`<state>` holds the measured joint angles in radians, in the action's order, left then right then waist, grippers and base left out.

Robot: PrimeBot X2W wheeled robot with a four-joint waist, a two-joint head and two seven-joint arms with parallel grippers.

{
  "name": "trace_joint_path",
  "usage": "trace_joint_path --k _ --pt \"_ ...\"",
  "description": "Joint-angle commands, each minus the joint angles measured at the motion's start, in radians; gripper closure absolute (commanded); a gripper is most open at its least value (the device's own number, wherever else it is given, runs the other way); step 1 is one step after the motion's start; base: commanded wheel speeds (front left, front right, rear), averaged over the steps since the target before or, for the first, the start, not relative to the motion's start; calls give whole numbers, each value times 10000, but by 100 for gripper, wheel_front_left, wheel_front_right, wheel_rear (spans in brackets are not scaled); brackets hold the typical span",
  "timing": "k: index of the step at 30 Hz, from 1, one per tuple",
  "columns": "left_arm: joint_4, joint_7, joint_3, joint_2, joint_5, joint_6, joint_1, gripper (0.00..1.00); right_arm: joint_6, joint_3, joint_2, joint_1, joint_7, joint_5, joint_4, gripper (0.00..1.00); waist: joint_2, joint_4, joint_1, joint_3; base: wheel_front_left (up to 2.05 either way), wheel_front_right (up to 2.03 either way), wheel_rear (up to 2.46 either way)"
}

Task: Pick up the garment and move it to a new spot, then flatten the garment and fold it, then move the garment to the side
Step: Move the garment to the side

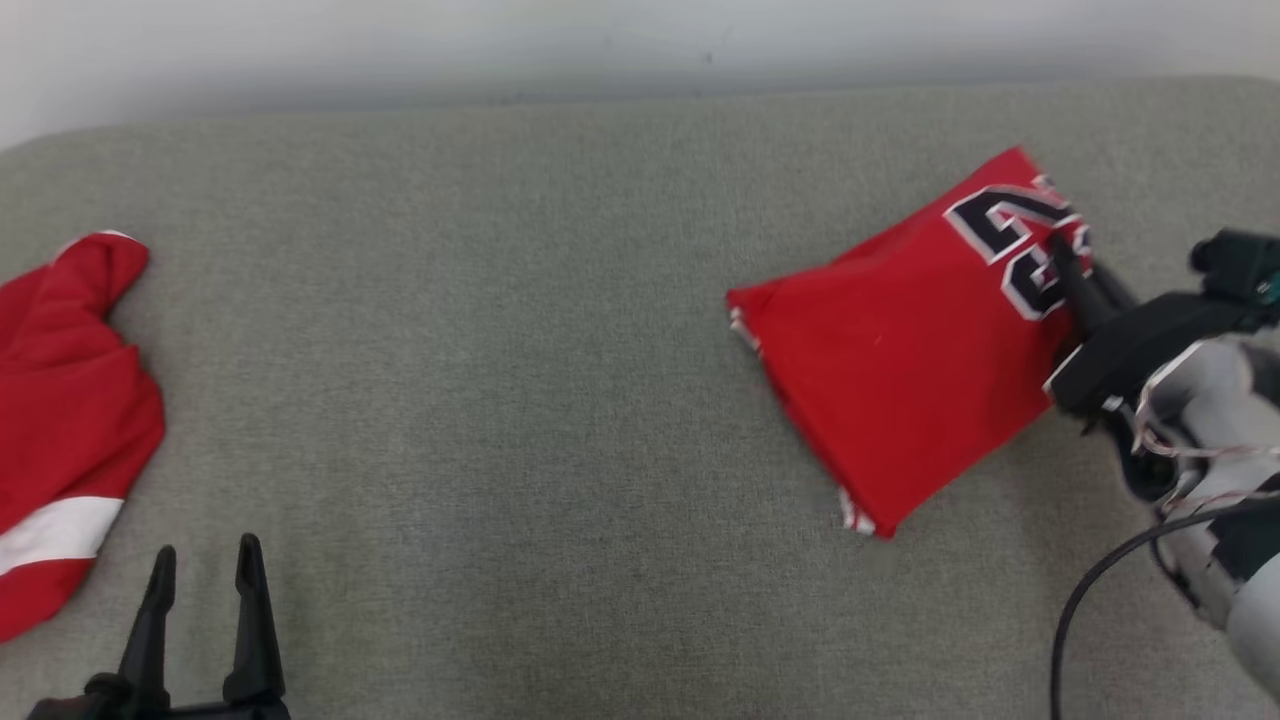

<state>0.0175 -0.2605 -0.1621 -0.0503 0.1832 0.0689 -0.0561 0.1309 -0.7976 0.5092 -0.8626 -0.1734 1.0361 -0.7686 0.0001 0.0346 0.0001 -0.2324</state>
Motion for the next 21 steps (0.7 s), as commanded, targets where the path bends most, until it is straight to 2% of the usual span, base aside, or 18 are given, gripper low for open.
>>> trace_joint_path --k 1,21 --pt "91 -28 -101 -7 -141 55 -136 0 -3 64 174 -314 -62 -57 -105 100 -1 -235 -1 -461 0 0 0" --pt "940 -28 -849 -338 -507 337 -373 0 -3 693 1144 -2513 -90 -192 -1815 100 -1 -699 -1 -1802 0 0 0"
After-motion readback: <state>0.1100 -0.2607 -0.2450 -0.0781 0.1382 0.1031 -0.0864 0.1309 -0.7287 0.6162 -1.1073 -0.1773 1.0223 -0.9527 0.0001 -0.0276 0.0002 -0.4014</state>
